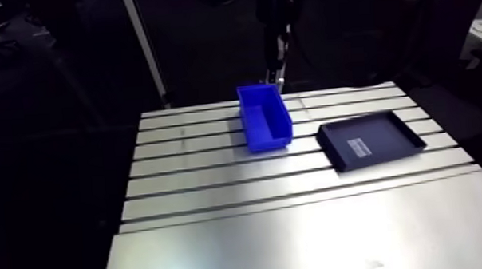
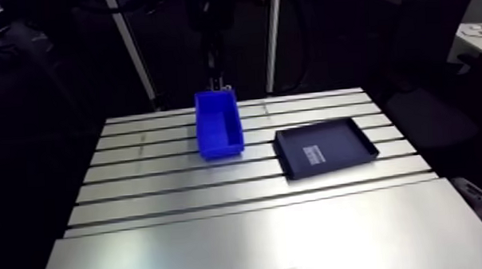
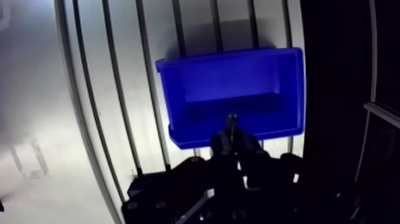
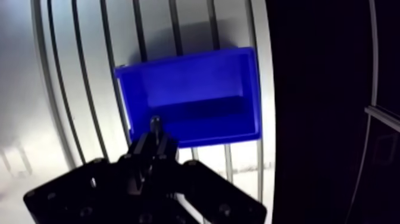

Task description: Pick up the M10 bolt from the tray and put it into the blue bin.

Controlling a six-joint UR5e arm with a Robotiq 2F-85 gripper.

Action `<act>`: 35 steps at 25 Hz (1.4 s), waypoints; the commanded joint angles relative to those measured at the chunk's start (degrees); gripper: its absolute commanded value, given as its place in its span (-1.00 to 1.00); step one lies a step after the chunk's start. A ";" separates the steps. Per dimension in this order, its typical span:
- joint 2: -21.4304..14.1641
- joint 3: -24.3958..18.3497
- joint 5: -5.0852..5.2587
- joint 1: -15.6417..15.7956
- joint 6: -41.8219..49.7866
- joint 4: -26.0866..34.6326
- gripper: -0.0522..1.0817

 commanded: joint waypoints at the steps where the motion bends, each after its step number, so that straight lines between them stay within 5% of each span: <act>1: 2.65 -0.03 -1.67 1.26 0.08 -1.29 0.91; 5: 4.14 -0.03 -2.72 1.62 0.17 -2.25 0.90; 35: 9.51 0.68 -2.90 2.06 2.98 -2.87 0.88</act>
